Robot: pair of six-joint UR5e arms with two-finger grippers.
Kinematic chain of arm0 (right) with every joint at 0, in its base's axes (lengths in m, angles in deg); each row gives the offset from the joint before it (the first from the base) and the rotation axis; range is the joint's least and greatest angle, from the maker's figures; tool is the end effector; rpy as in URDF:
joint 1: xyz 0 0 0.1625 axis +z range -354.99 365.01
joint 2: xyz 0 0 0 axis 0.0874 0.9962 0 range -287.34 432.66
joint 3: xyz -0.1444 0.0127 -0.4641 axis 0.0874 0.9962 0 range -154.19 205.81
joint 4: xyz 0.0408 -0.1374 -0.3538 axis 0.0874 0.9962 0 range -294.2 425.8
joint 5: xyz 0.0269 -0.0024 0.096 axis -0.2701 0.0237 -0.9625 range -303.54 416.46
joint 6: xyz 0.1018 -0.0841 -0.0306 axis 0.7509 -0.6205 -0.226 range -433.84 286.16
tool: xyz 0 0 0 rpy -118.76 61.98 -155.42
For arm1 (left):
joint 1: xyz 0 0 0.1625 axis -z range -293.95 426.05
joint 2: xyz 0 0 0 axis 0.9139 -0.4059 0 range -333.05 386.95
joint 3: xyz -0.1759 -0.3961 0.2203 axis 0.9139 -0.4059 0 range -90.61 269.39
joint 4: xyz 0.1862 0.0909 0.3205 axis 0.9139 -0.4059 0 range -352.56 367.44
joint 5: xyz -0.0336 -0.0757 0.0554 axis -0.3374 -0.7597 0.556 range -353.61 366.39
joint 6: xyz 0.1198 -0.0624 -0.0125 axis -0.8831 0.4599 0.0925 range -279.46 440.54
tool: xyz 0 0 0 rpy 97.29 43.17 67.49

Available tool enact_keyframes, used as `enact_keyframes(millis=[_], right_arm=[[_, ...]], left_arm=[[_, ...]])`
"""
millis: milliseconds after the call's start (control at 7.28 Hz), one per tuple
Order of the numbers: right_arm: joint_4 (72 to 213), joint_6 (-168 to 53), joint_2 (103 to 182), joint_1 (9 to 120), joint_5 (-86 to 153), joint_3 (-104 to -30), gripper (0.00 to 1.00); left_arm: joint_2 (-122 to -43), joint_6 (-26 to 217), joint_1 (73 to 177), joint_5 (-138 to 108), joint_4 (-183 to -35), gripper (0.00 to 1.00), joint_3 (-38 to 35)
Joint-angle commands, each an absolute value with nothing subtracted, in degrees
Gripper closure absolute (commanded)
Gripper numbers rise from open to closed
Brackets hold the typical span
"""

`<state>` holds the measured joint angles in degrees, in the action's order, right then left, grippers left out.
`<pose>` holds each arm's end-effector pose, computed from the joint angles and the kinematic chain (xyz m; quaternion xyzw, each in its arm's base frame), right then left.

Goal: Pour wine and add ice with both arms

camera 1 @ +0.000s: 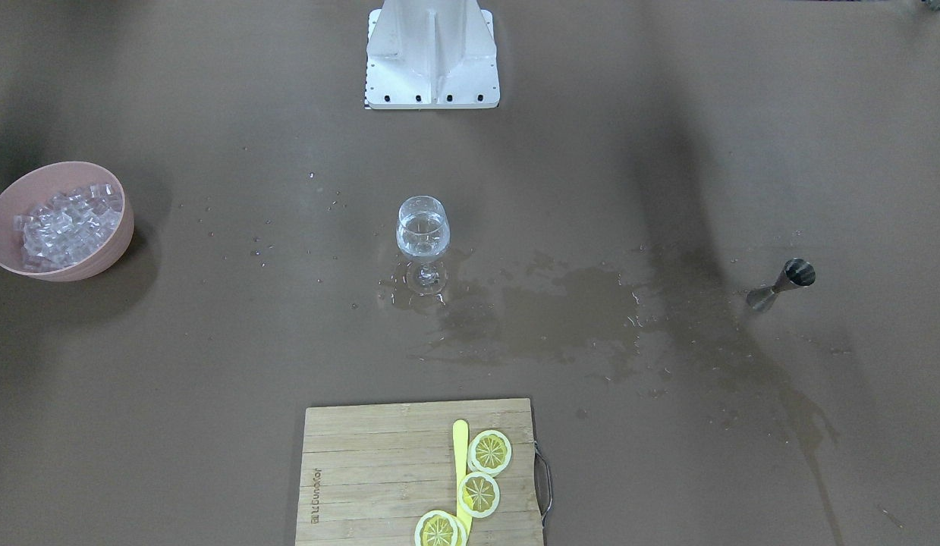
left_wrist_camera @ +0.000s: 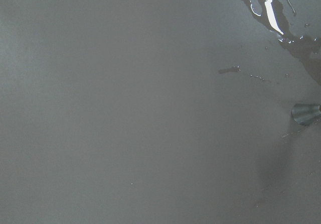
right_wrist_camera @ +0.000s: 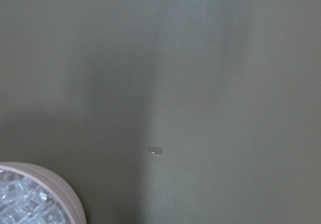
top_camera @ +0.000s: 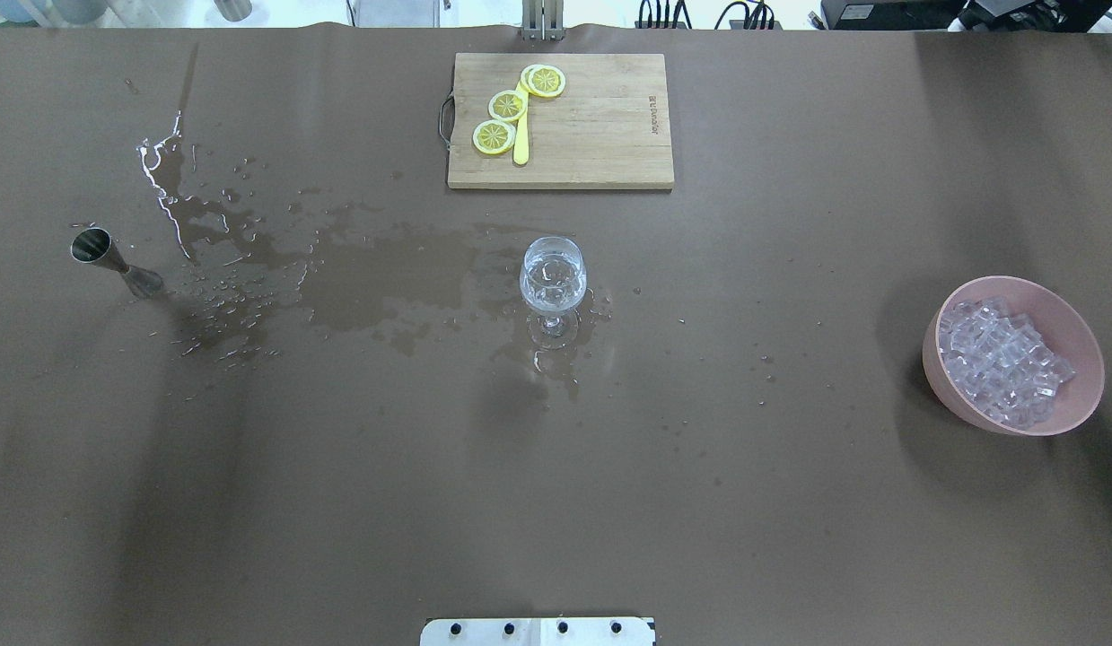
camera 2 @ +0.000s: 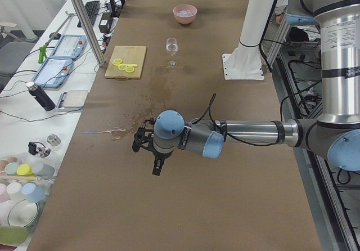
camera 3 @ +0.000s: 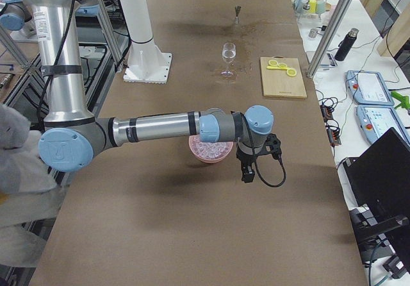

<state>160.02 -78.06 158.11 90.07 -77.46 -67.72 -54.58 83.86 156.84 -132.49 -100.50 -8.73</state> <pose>-0.0038 -0.5003 0.6876 0.0289 -0.3739 -0.0866 0.9230 -0.0368 -0.4075 0.7005 0.1301 0.4118 0.0310 0.9014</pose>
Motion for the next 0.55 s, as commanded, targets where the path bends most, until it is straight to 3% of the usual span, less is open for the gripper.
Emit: enact_keyframes(millis=[0,412], right_arm=[[160.1,-78.0,159.0,92.0,-76.4,-67.5,0.0],[160.1,-77.6,159.8,92.0,-76.4,-67.0,0.0]], left_arm=[[-54.6,83.9,156.8,-132.4,-101.1,0.02,-8.9],[-55.2,83.6,156.8,-119.8,-101.0,0.01,-9.5]])
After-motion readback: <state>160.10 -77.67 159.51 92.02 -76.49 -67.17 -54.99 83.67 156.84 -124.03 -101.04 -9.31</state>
